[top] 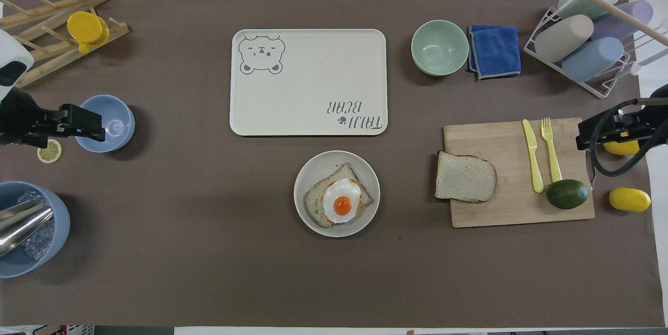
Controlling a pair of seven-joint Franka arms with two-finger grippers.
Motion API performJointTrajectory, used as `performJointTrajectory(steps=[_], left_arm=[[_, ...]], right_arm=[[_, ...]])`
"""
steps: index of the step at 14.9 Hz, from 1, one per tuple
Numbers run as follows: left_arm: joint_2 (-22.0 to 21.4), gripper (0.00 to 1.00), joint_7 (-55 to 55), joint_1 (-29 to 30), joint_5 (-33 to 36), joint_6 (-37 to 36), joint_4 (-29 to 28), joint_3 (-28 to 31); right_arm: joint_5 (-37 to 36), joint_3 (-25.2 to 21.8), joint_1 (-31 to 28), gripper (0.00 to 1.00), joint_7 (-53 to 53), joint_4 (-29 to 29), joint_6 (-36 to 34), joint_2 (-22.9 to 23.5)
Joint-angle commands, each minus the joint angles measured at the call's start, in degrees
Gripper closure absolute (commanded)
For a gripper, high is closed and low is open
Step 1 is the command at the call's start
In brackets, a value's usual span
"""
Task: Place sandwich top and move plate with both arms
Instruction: 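Reach the right gripper to the bread slice on the cutting board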
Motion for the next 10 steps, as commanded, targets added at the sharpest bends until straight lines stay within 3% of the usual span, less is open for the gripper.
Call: performJointTrajectory(steps=[1, 7, 10], left_arm=[[-0.8, 0.0, -0.5, 0.8, 1.0, -0.5, -0.1, -0.6], [-0.8, 0.0, -0.5, 0.8, 1.0, -0.5, -0.1, -0.6], [-0.8, 0.0, -0.5, 0.8, 1.0, -0.5, -0.1, -0.6]], right_arm=[[0.8, 0.2, -0.8, 0.0, -1.6, 0.8, 0.6, 0.5], [2.0, 1.1, -0.1, 0.0, -2.1, -1.3, 2.3, -0.4], [2.2, 2.4, 8.2, 0.0, 3.4, -7.5, 10.7, -1.6]])
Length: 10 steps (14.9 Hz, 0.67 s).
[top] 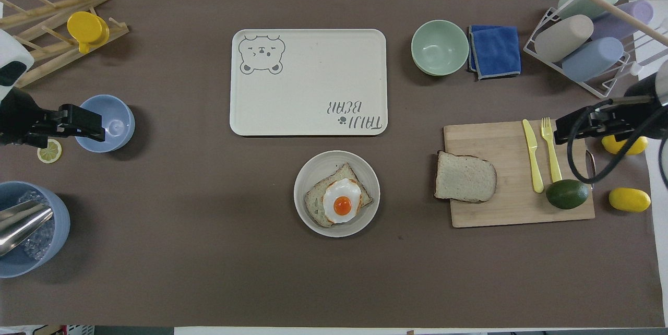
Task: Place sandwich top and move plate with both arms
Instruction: 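Reach the right gripper to the bread slice on the cutting board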
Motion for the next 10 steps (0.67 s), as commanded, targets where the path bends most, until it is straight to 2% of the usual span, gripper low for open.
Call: performJointTrajectory(steps=[1, 4, 6, 8, 10], left_arm=[[-0.8, 0.0, -0.5, 0.8, 1.0, -0.5, -0.1, -0.6], [-0.8, 0.0, -0.6, 0.8, 1.0, -0.5, -0.1, -0.6], [-0.8, 0.0, -0.5, 0.8, 1.0, -0.5, -0.1, -0.6], [-0.8, 0.0, -0.6, 0.8, 1.0, -0.5, -0.1, -0.6], [-0.8, 0.0, -0.6, 0.8, 1.0, -0.5, -0.1, -0.6]], right_arm=[[-0.1, 0.6, 9.3, 0.0, 8.2, -7.8, 8.3, -0.6], [-4.3, 0.6, 18.2, 0.0, 20.7, -11.1, 15.3, 6.8], [-8.1, 0.6, 20.9, 0.0, 26.2, -18.1, 23.3, 8.0], [-15.5, 0.6, 25.8, 0.0, 31.6, -18.9, 23.5, 12.9], [-24.3, 0.6, 27.7, 0.0, 35.9, -18.9, 21.8, 16.8]])
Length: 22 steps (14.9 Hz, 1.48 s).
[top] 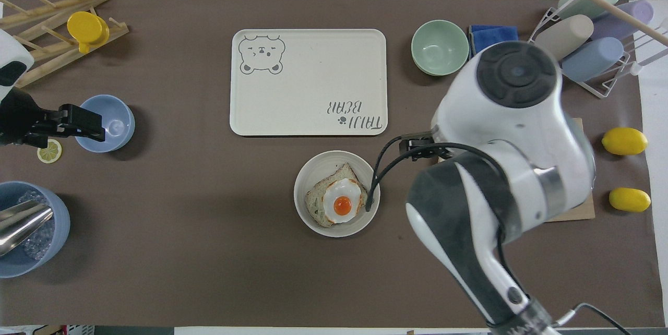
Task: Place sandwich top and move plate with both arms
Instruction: 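Reach the right gripper to the bread slice on the cutting board, then grasp the bread slice with the right gripper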
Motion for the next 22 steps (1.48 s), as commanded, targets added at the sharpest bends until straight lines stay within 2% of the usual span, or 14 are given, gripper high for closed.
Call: performJointTrajectory(steps=[1, 7, 11, 14, 17, 18, 20, 21, 22], left_arm=[[-0.8, 0.0, -0.5, 0.8, 1.0, -0.5, -0.1, -0.7], [-0.8, 0.0, -0.5, 0.8, 1.0, -0.5, -0.1, -0.7], [-0.8, 0.0, -0.5, 0.8, 1.0, -0.5, -0.1, -0.6], [-0.8, 0.0, -0.5, 0.8, 1.0, -0.5, -0.1, -0.6], [-0.8, 0.0, -0.5, 0.8, 1.0, -0.5, -0.1, -0.6], [-0.8, 0.0, -0.6, 0.8, 1.0, -0.5, -0.1, -0.6], [-0.8, 0.0, -0.5, 0.8, 1.0, -0.5, -0.1, -0.6], [-0.8, 0.0, -0.6, 0.8, 1.0, -0.5, -0.1, -0.6], [-0.8, 0.0, -0.5, 0.8, 1.0, -0.5, -0.1, -0.6]], right_arm=[[-8.2, -0.4, 1.6, 0.0, 3.5, -0.5, -1.8, 3.0], [-12.7, -0.4, 0.6, 0.0, 3.8, -4.7, -3.0, 1.8], [-13.6, -0.4, 0.1, 0.0, 5.5, -7.5, -1.2, 1.1], [-14.6, -0.4, -0.6, 0.0, 4.9, -7.9, -1.3, 1.0], [-14.7, -0.4, -0.7, 0.22, 4.9, -9.0, -1.1, 0.9], [-14.8, -0.4, -0.4, 0.33, 4.9, -9.0, -1.2, 0.8], [-15.6, -0.4, -0.3, 0.6, 4.9, -9.0, -1.6, 0.6], [-15.6, -0.4, -0.3, 0.76, 4.9, -9.0, -1.6, 0.6], [-15.6, -0.4, -0.1, 0.98, 4.8, -8.8, -1.6, 0.6]])
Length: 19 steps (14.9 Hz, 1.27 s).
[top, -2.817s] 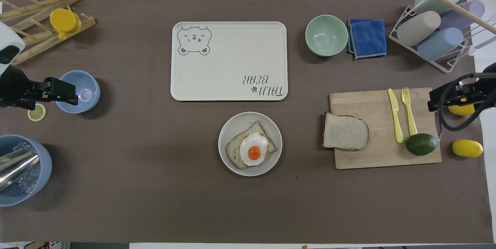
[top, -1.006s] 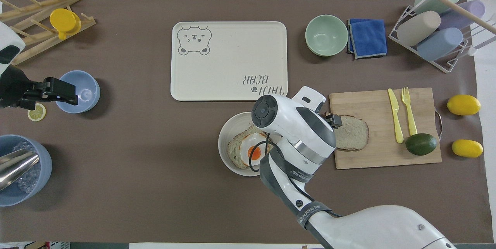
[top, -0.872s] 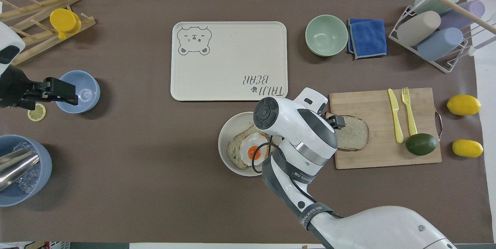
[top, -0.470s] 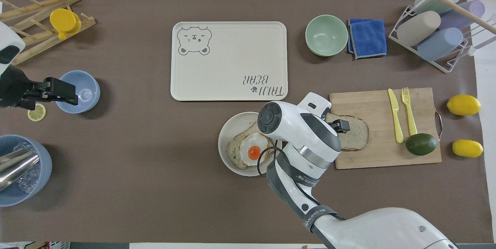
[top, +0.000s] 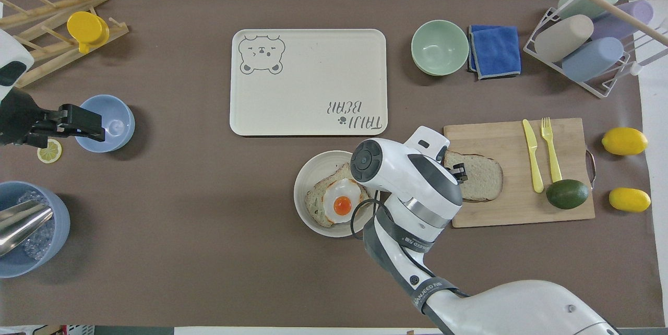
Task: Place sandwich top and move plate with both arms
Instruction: 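Grasp the bread slice with the right gripper, then carry the bread slice with the right gripper over the egg toast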
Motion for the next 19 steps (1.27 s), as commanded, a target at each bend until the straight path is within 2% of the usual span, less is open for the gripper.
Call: performJointTrajectory(steps=[1, 3, 6, 9, 11, 14, 17, 19], left_arm=[[-0.8, 0.0, -0.5, 0.8, 1.0, -0.5, -0.1, -0.6], [-0.8, 0.0, -0.5, 0.8, 1.0, -0.5, -0.1, -0.6], [-0.8, 0.0, -0.5, 0.8, 1.0, -0.5, -0.1, -0.6], [-0.8, 0.0, -0.5, 0.8, 1.0, -0.5, -0.1, -0.6], [-0.8, 0.0, -0.5, 0.8, 1.0, -0.5, -0.1, -0.6], [-0.8, 0.0, -0.5, 0.8, 1.0, -0.5, -0.1, -0.6], [-0.8, 0.0, -0.6, 0.8, 1.0, -0.5, -0.1, -0.6], [-0.8, 0.0, -0.5, 0.8, 1.0, -0.5, -0.1, -0.6]], right_arm=[[-1.7, 0.6, -0.2, 1.0, 0.6, -0.9, 0.3, -1.6], [-1.6, 1.0, -0.1, 1.0, 0.2, 1.9, -1.1, -1.0], [0.1, 3.7, 2.3, 1.0, -0.1, 9.8, -8.0, 0.5], [3.5, 6.3, 7.5, 1.0, -0.1, 20.8, -14.4, 3.0], [7.0, 6.4, 11.6, 1.0, 1.2, 25.2, -13.6, 4.6], [9.5, 6.4, 15.4, 1.0, 7.5, 24.6, -5.2, 5.1], [10.7, 6.7, 16.2, 1.0, 9.6, 24.5, -3.8, 5.4], [10.8, 7.2, 16.1, 1.0, 10.1, 21.6, -0.4, 5.0]])
